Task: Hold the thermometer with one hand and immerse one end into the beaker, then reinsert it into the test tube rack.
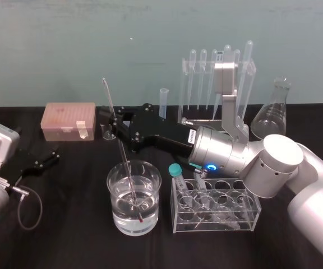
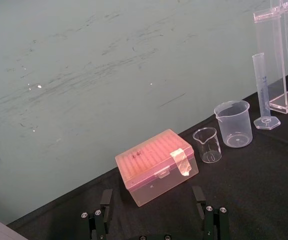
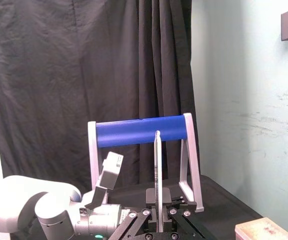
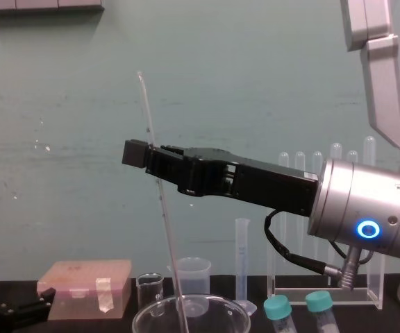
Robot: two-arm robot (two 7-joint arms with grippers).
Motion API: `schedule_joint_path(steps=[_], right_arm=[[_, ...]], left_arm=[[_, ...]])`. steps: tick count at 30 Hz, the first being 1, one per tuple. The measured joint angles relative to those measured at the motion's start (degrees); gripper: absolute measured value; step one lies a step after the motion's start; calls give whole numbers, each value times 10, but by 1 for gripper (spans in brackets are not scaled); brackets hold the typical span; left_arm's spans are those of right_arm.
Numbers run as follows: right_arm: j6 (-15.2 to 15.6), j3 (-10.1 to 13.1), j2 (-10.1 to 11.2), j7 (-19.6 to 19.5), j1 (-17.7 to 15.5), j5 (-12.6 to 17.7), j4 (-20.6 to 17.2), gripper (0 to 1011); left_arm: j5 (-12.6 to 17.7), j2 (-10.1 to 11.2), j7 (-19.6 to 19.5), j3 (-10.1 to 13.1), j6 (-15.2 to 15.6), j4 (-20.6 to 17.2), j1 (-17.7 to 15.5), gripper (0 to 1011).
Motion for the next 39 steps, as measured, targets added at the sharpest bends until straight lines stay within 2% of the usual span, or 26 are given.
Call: schedule_joint_path(steps=[23, 39], right_arm=[[0, 1, 0, -2, -2, 1, 0, 56], [4, 9, 6, -5, -2, 8, -16, 56]], left_arm=[[0, 0, 0, 0, 0, 0, 0, 1008], [0, 0, 0, 0, 0, 0, 0, 1008]])
